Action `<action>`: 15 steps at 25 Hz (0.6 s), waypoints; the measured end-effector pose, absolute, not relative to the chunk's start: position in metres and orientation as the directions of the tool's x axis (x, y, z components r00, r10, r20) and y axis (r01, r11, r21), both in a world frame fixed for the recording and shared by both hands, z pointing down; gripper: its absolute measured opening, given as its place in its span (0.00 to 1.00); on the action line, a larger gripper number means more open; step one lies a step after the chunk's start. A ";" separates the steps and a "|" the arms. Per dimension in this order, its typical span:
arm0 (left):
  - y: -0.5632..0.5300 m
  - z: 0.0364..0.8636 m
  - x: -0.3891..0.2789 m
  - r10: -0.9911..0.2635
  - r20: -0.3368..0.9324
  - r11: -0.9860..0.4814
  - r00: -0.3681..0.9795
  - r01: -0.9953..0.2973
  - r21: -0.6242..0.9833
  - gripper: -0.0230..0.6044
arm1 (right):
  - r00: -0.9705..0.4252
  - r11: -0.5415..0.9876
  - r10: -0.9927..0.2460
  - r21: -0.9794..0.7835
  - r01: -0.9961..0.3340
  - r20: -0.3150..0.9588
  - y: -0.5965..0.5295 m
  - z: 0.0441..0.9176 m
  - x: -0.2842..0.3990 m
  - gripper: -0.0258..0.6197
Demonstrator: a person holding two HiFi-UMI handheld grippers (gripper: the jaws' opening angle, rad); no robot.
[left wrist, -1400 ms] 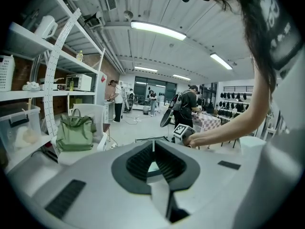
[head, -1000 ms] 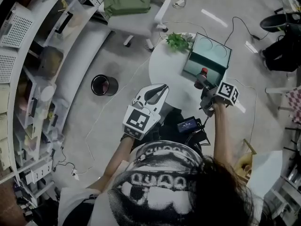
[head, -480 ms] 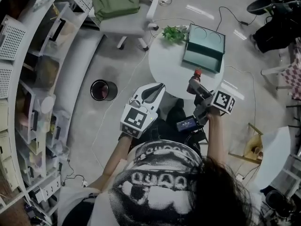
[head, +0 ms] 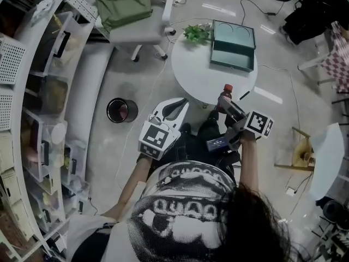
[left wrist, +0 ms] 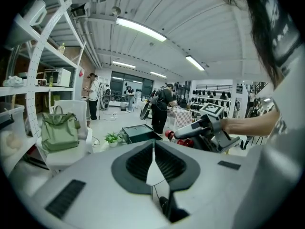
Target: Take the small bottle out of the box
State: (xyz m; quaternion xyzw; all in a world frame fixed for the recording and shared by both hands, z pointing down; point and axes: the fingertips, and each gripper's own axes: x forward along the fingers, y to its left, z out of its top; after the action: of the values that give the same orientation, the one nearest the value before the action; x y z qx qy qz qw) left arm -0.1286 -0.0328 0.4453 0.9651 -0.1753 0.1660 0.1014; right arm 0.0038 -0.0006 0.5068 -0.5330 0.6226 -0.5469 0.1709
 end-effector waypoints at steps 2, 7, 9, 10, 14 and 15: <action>-0.030 0.446 -0.131 -0.295 0.360 -0.920 0.885 -0.365 0.145 0.07 | -0.368 -0.162 -0.853 -0.858 -0.487 0.370 0.004 0.503 0.001 0.41; -0.022 0.449 -0.123 -0.261 0.364 -0.934 0.894 -0.329 0.139 0.07 | -0.355 -0.154 -0.859 -0.847 -0.509 0.369 0.014 0.495 0.004 0.41; -0.020 0.448 -0.117 -0.259 0.360 -0.935 0.896 -0.326 0.139 0.07 | -0.359 -0.152 -0.856 -0.845 -0.513 0.371 0.017 0.494 0.007 0.41; -0.019 0.447 -0.115 -0.261 0.358 -0.933 0.897 -0.329 0.143 0.07 | -0.364 -0.151 -0.853 -0.845 -0.514 0.374 0.020 0.493 0.008 0.41; -0.013 0.450 -0.104 -0.268 0.365 -0.928 0.892 -0.341 0.152 0.07 | -0.382 -0.148 -0.837 -0.835 -0.529 0.391 0.032 0.494 0.014 0.41; -0.011 0.452 -0.100 -0.268 0.371 -0.928 0.889 -0.342 0.150 0.07 | -0.385 -0.147 -0.833 -0.831 -0.536 0.396 0.035 0.494 0.016 0.41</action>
State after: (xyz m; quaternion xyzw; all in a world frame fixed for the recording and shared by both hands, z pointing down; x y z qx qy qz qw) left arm -0.1005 -0.0111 0.4516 0.9661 -0.1581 0.1744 0.1059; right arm 0.0155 0.0348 0.4937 -0.5367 0.6379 -0.5345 0.1390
